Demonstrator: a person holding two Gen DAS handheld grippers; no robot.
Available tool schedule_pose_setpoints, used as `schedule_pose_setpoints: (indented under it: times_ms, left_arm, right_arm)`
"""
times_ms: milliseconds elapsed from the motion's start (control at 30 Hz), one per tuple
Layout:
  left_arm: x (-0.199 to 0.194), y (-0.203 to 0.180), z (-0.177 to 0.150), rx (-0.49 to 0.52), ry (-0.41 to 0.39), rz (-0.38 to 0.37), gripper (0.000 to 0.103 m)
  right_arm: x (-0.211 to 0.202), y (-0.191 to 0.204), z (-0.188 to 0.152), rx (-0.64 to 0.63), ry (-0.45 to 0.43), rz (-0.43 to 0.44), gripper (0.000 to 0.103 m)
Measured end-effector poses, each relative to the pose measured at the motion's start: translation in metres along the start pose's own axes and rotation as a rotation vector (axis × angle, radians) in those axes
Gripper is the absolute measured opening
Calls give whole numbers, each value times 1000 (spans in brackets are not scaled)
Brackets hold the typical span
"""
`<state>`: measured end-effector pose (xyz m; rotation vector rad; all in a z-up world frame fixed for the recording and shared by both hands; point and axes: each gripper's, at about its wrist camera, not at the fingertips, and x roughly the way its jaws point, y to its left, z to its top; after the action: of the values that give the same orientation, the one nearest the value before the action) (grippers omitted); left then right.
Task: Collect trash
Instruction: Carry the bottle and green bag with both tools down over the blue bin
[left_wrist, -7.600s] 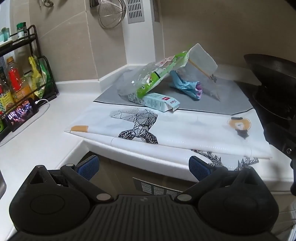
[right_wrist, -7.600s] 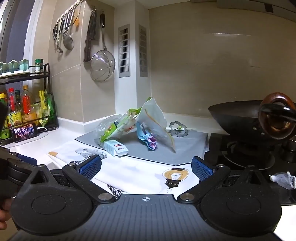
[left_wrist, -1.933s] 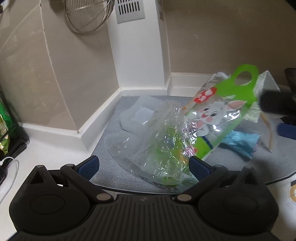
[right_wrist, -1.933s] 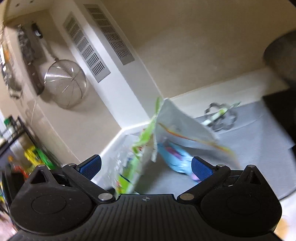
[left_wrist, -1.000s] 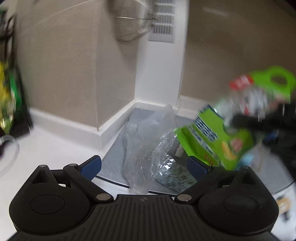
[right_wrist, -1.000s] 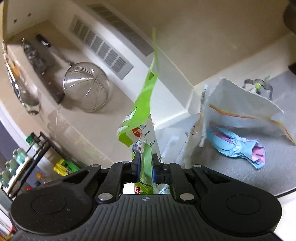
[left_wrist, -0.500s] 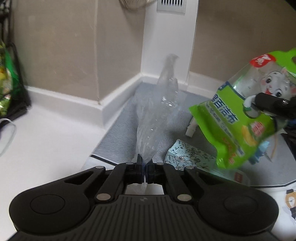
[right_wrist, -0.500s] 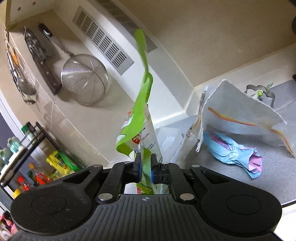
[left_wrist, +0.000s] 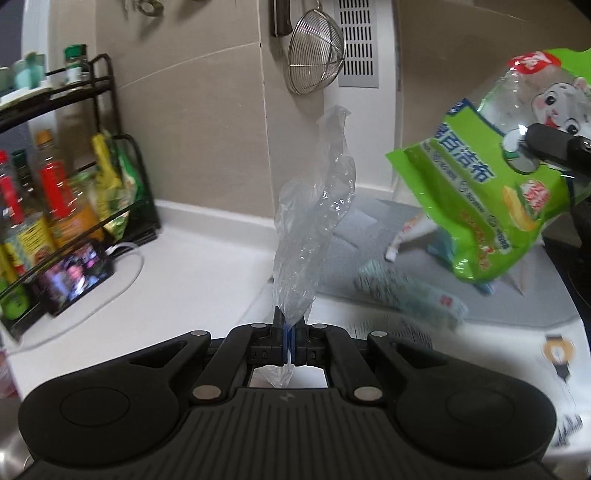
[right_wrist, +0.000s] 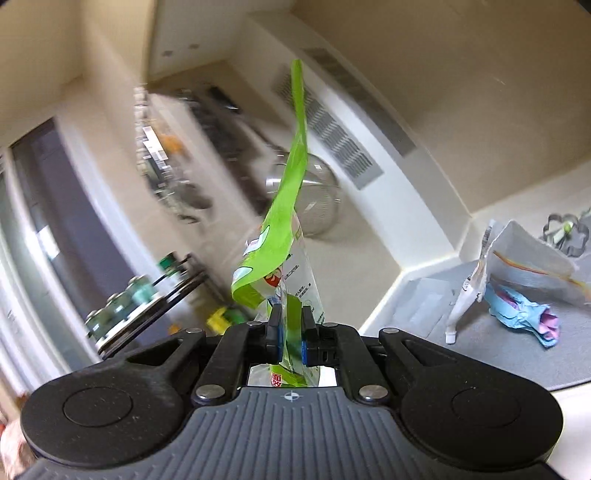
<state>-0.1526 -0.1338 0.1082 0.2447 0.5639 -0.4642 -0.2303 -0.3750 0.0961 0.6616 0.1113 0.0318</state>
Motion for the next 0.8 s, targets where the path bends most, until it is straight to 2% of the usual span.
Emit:
schedule_pose_setpoints:
  times_ms: [200, 367, 500, 600, 667, 800]
  left_arm:
    - [-46, -16, -49, 15, 47, -23, 1]
    - [-71, -34, -96, 30, 100, -53, 1]
    - [-71, -44, -131, 67, 159, -53, 1]
    - [-65, -48, -153, 92, 198, -48, 1]
    - [-61, -47, -166, 98, 223, -53, 1]
    - [-47, -46, -193, 109, 286, -57, 1]
  right_arm:
    - [-77, 5, -27, -114, 34, 11, 10]
    - [-134, 10, -51, -140, 98, 13, 10]
    - [-172, 9, -74, -146, 158, -20, 10]
    - [-187, 4, -96, -221, 201, -72, 10]
    - [-191, -3, -108, -243, 259, -88, 10]
    - [-194, -21, -136, -203, 383, -136, 10]
